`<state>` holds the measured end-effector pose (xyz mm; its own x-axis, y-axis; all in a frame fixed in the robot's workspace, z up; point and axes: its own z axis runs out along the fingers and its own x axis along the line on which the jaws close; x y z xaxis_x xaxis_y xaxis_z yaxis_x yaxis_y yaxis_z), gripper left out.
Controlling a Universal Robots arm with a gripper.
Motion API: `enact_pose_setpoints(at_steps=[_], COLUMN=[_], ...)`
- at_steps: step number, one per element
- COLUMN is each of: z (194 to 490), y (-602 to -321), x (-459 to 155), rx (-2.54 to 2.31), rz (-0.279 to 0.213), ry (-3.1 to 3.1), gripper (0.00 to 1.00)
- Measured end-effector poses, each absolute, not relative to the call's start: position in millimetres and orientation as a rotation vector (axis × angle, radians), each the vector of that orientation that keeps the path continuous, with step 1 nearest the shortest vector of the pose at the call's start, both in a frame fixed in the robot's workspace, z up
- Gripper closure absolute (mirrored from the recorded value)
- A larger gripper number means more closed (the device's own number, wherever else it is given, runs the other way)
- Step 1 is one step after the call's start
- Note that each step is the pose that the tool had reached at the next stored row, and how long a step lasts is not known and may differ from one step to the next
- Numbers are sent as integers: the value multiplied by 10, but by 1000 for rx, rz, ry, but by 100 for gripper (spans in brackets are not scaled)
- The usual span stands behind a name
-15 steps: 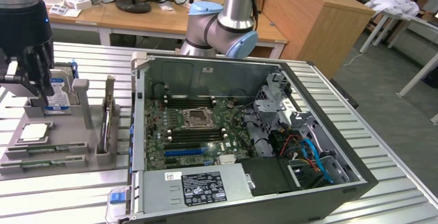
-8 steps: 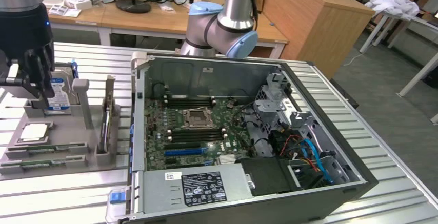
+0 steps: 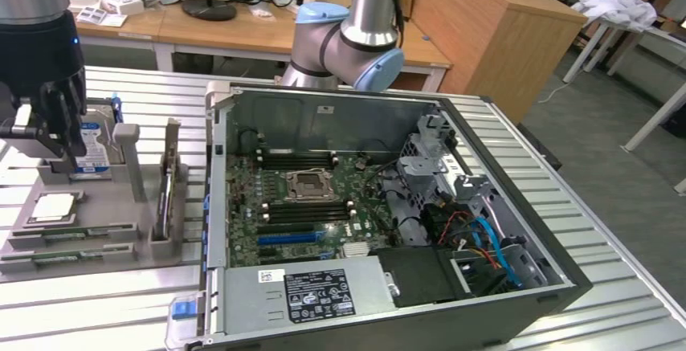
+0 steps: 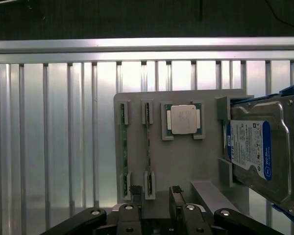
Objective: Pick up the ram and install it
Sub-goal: 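Pick up the ram and move it above insertion slot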
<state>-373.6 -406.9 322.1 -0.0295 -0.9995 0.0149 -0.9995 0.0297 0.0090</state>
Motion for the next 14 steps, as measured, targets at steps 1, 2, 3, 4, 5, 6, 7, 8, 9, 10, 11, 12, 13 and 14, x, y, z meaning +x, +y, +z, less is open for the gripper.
enact_pose_setpoints(at_steps=[1, 2, 3, 4, 5, 6, 7, 8, 9, 10, 11, 12, 13, 14], z=[3215, 3211, 3205, 3200, 3196, 3191, 3186, 3180, 3175, 3170, 3165, 3160, 3155, 3151], y=[-4069, -4069, -4069, -4069, -4069, -4069, -4069, -4069, -4069, -4069, -4069, -4069, -4069, -4069], x=[-3736, -3736, -3736, -3736, -3736, -3736, -3736, -3736, -3736, -3736, -3736, -3736, -3736, -3736], rx=[2176, 2176, 2176, 2176, 2176, 2176, 2176, 2176, 2176, 2176, 2176, 2176, 2176, 2176], rz=[6, 6, 6, 6, 6, 6, 6, 6, 6, 6, 6, 6, 6, 6], ry=[-2242, -2242, -2242, -2242, -2242, -2242, -2242, -2242, -2242, -2242, -2242, -2242, -2242, -2242], gripper=[64, 64, 64, 64, 64, 64, 64, 64, 64, 64, 64, 64, 64, 64])
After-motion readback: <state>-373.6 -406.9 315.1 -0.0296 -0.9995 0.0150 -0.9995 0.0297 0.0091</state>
